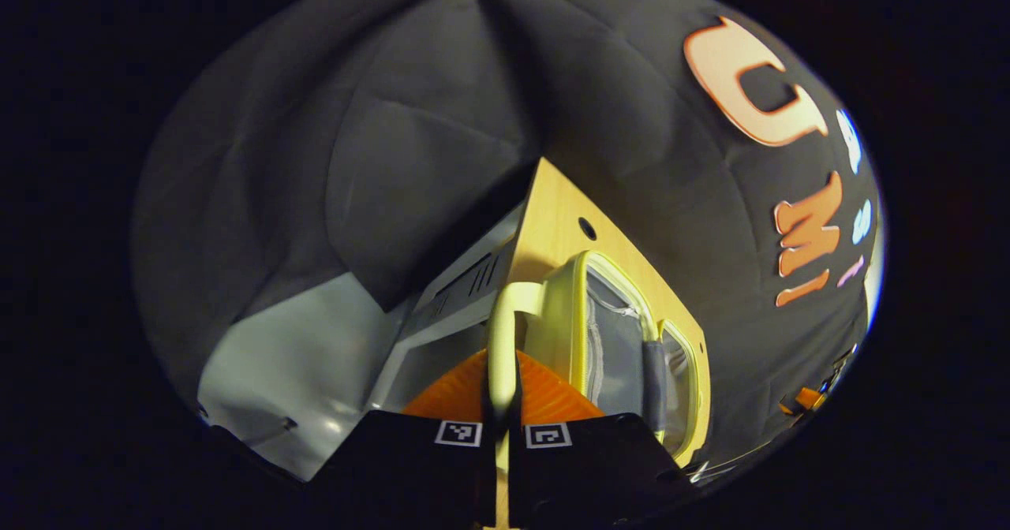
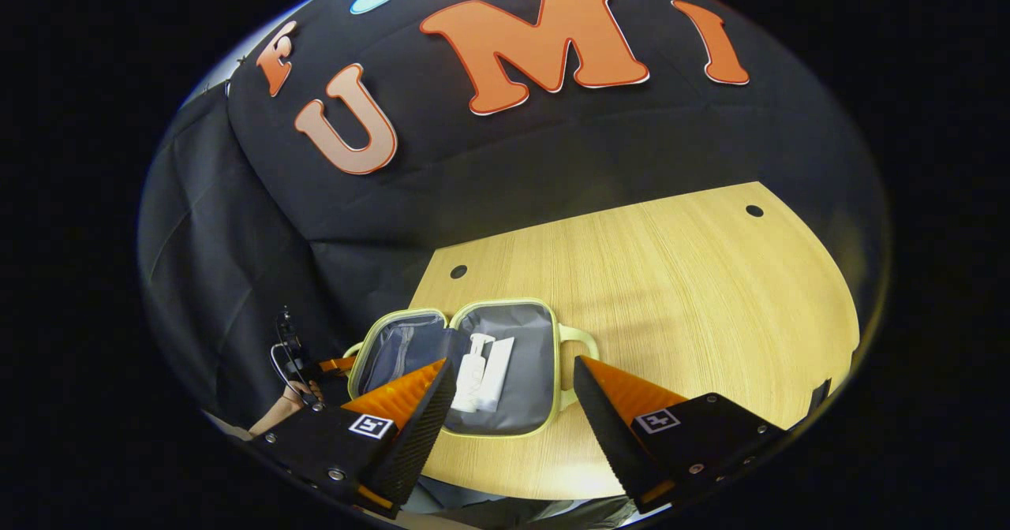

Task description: First open the suitcase, pack the skin care products into it, and then close the suitcase.

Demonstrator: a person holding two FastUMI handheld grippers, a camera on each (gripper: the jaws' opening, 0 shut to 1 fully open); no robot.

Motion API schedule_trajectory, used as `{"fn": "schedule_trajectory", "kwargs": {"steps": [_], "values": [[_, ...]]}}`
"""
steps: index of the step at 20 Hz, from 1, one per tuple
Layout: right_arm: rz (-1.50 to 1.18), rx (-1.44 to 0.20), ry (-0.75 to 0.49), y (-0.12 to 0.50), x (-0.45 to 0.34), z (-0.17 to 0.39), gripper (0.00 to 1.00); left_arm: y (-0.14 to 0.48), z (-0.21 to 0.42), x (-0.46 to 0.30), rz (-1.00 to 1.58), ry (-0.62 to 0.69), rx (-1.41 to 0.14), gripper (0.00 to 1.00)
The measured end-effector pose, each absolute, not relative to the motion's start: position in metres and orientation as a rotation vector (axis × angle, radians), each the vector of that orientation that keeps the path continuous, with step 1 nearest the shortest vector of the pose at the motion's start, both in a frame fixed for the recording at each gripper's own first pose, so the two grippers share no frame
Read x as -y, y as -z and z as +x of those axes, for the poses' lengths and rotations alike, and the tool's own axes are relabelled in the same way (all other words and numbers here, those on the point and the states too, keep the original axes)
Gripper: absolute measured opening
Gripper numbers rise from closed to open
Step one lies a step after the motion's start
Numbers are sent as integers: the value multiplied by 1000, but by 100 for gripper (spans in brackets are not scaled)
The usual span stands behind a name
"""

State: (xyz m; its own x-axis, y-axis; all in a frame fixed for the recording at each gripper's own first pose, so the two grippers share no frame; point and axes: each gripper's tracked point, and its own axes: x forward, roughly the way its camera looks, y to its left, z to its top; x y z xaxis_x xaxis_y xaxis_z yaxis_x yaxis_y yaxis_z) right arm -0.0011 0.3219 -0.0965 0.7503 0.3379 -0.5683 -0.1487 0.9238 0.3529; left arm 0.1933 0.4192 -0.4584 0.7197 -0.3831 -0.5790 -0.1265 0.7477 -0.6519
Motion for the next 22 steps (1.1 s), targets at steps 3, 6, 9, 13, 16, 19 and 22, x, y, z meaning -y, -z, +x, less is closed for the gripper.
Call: {"fn": "schedule_trajectory", "kwargs": {"steps": [3, 6, 9, 13, 16, 19, 22], "values": [[320, -654, -295, 90, -318, -1, 95, 428, 187, -414, -693, 113, -828, 6], [326, -633, -327, 84, -311, -1, 95, 372, 190, -396, -652, 125, -756, 6], [322, -617, -362, 79, -295, 3, 95, 309, 184, -368, -647, 154, -699, 6], [339, -592, -411, 70, -268, 9, 95, 254, 175, -311, -546, 177, -674, 6], [335, -564, -428, 62, -239, 11, 95, 222, 174, -267, -467, 190, -669, 6], [312, -535, -422, 57, -199, 14, 95, 202, 170, -219, -398, 180, -674, 6], [309, -527, -415, 54, -163, 12, 95, 199, 172, -172, -277, 157, -687, 6]]}}
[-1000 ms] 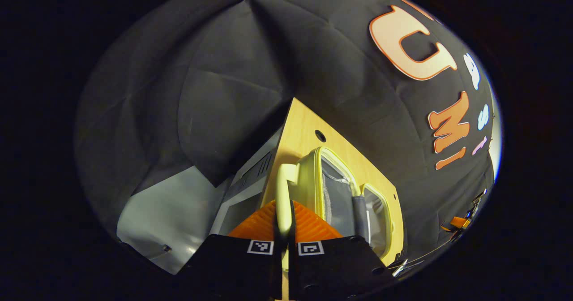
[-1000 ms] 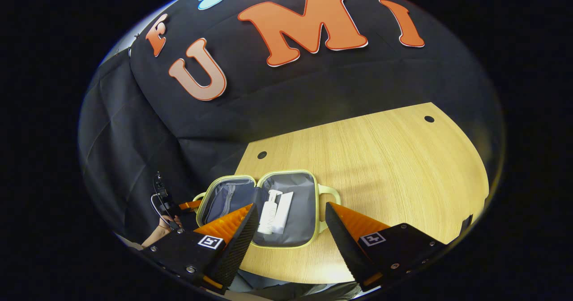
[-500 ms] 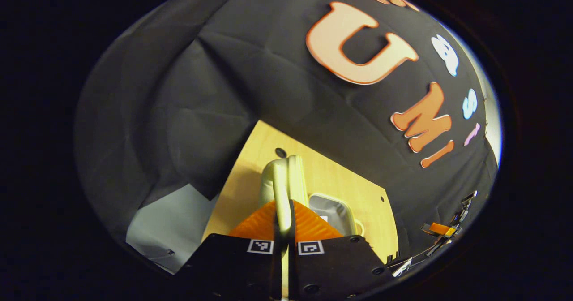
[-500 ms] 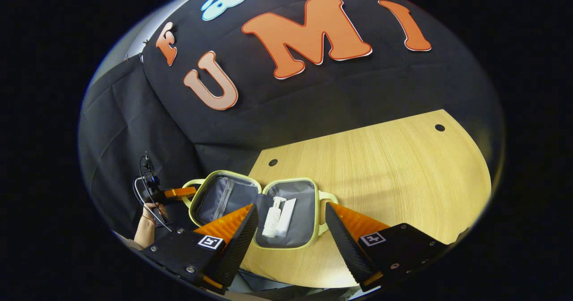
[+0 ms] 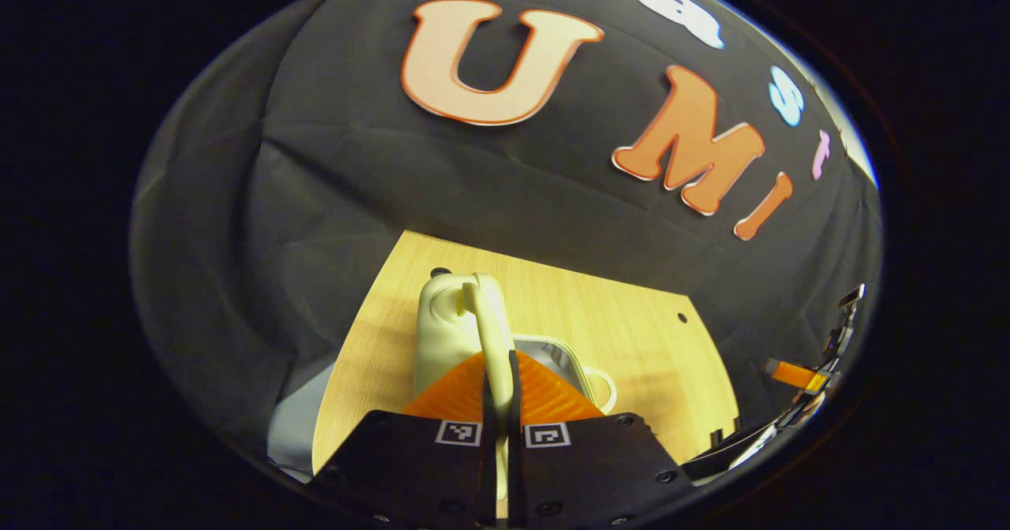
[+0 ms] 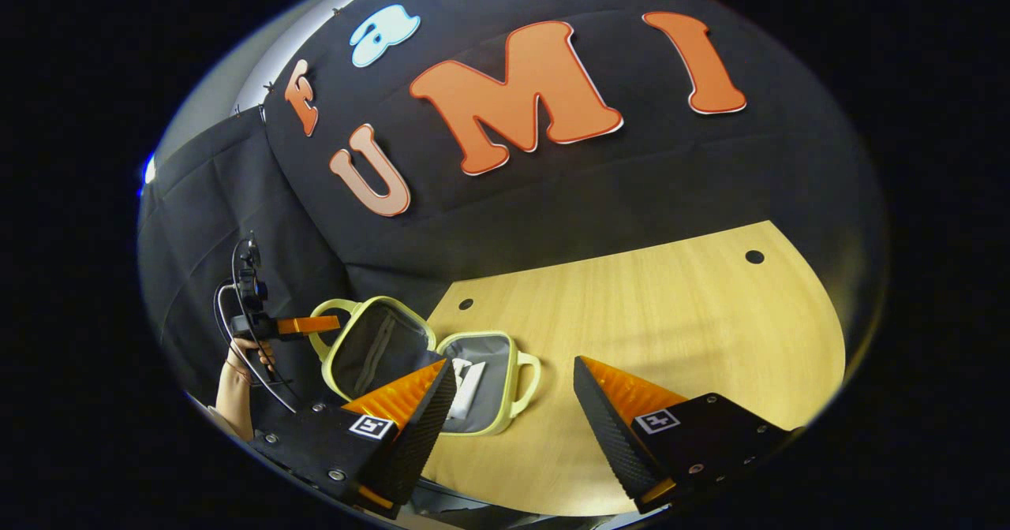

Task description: First open the suitcase, pack the skin care products into it, and then close the suitcase.

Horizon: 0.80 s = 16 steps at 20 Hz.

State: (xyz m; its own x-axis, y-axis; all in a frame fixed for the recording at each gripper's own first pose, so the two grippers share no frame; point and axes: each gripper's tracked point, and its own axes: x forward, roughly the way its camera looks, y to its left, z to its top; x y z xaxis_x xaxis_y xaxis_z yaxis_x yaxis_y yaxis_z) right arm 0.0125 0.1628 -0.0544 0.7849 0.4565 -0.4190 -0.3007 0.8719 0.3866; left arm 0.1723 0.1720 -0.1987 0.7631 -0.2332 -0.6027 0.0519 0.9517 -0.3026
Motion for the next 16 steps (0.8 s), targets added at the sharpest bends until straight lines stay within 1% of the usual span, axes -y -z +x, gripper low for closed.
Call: {"fn": "schedule_trajectory", "kwargs": {"steps": [6, 11, 16], "values": [[329, -529, -385, 61, -86, 2, 95, 203, 183, -62, -145, 176, -742, 6], [350, -544, -344, 76, -35, 1, 95, 243, 191, 20, -71, 218, -816, 6], [381, -563, -310, 92, -3, -2, 95, 304, 198, 84, 19, 242, -891, 6]]}}
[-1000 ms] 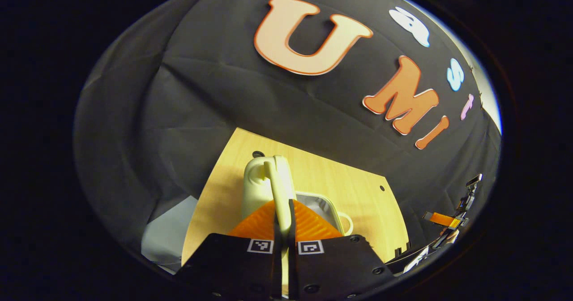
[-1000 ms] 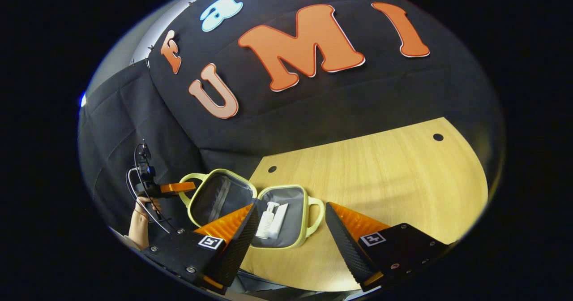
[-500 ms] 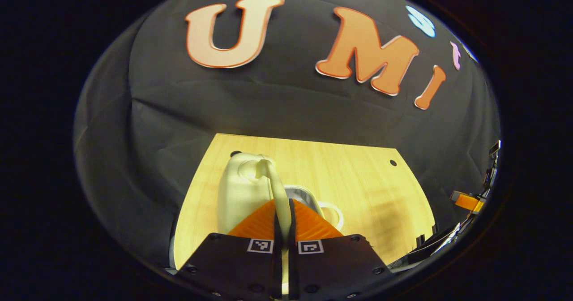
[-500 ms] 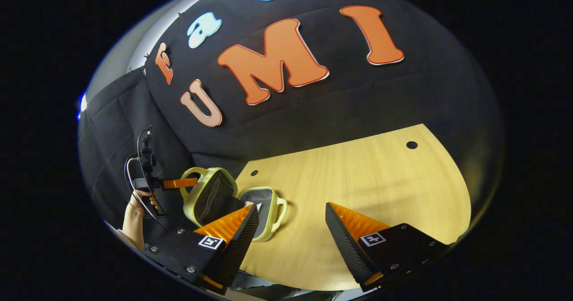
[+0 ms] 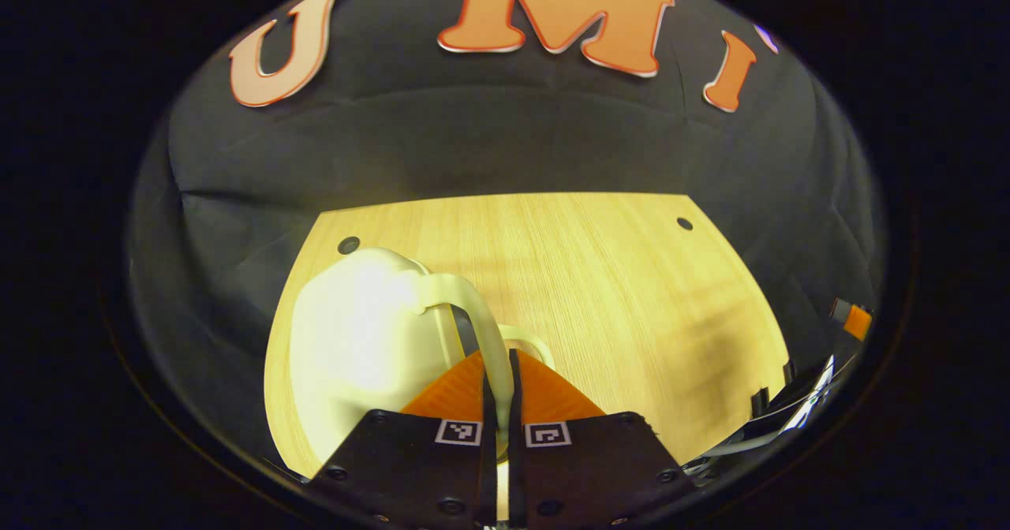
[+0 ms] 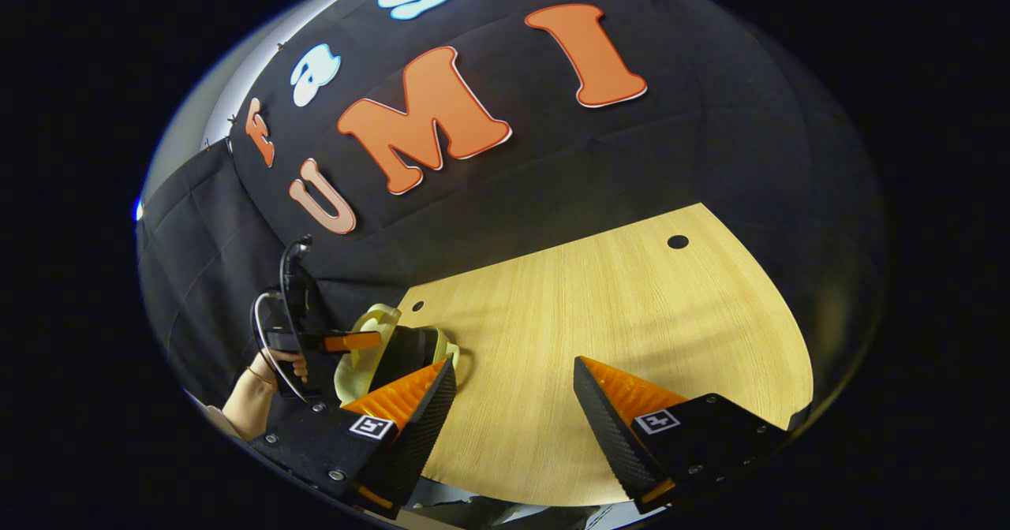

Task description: First open the suitcase, pack the skin care products into it, and then close the suitcase.

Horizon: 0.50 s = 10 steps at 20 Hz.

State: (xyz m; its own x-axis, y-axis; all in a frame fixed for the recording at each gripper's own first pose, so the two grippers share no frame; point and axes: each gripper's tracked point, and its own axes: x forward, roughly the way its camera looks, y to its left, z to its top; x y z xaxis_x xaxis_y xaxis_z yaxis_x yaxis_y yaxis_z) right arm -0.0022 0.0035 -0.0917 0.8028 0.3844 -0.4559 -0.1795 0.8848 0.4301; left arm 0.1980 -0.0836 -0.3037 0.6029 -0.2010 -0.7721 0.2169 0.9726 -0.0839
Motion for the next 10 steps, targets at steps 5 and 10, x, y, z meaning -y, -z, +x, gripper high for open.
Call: {"fn": "schedule_trajectory", "kwargs": {"steps": [5, 10], "values": [[383, -591, -276, 108, 14, -7, 95, 379, 198, 134, 118, 247, -1002, 6], [368, -612, -248, 122, 31, -18, 95, 427, 198, 143, 372, 191, -1000, 6]]}}
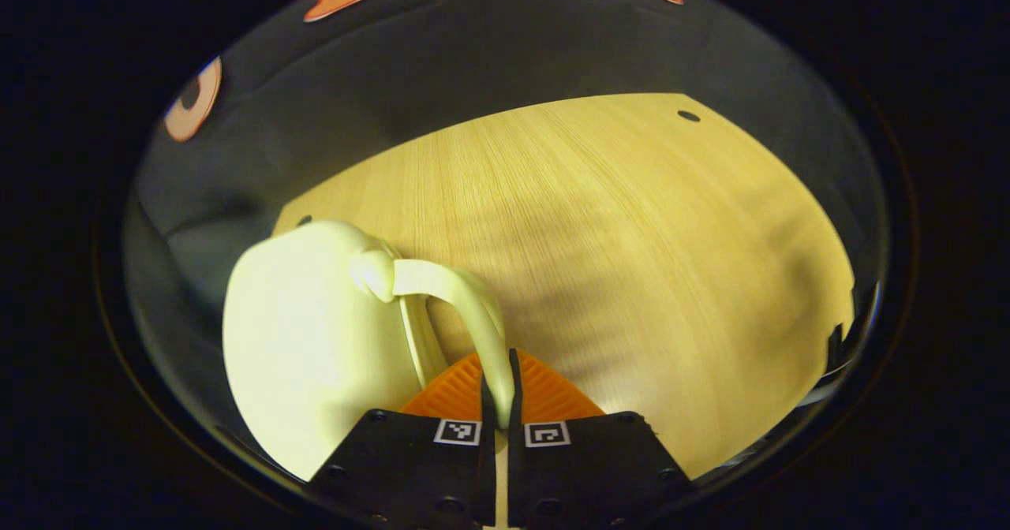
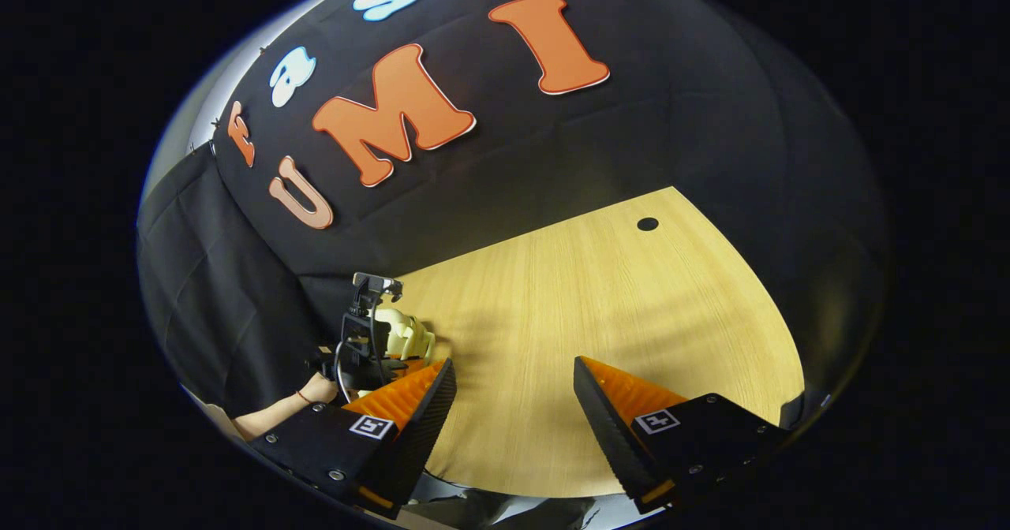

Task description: First open the suitcase, pack the skin care products into it, and then close the suitcase.

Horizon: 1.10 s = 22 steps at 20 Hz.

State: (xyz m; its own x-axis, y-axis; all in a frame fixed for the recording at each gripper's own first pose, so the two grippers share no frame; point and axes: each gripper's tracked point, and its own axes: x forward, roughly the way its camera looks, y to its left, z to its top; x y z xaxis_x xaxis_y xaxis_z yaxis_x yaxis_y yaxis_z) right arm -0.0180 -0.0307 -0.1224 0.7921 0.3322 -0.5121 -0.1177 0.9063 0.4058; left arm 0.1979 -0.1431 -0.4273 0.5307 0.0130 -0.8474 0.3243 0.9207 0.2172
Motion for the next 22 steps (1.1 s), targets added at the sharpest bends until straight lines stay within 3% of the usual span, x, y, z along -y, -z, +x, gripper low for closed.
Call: {"fn": "schedule_trajectory", "kwargs": {"steps": [5, 8, 13, 17, 22], "values": [[349, -612, -228, 130, 34, -9, 95, 424, 223, 130, 444, 126, -962, 6], [280, -608, -192, 137, 41, 3, 95, 420, 220, 142, 283, 174, -967, 11], [197, -558, -164, 120, 35, 26, 96, 343, 221, 138, 155, 146, -857, 96], [108, -451, -141, 81, 24, 40, 96, 258, 228, 131, 144, 164, -669, 94], [87, -284, -89, 28, 4, 40, 95, 153, 231, 104, 81, 114, -366, 99]]}}
